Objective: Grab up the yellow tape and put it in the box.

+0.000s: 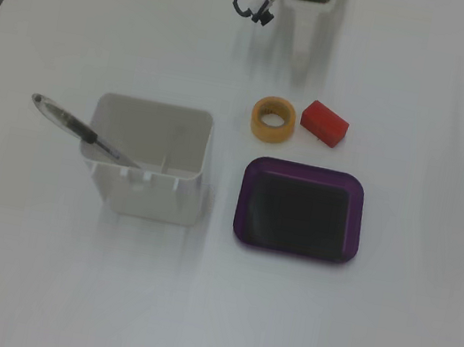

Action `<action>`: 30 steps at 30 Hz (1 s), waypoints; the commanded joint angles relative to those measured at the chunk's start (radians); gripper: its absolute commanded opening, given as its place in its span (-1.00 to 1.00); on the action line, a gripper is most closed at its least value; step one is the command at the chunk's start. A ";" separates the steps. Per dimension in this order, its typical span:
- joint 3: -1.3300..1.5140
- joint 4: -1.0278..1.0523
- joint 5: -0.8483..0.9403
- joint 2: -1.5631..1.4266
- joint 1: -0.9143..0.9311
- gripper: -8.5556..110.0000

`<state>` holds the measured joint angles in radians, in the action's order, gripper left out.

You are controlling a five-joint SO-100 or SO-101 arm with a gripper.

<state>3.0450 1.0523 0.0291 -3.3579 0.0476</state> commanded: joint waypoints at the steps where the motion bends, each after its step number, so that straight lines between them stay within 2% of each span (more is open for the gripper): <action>1: -0.057 -0.038 0.003 -0.084 0.009 -0.86; 30: -0.104 -0.072 0.083 -0.058 0.009 -0.86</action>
<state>2.9637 0.9971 0.1120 -3.3579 0.0506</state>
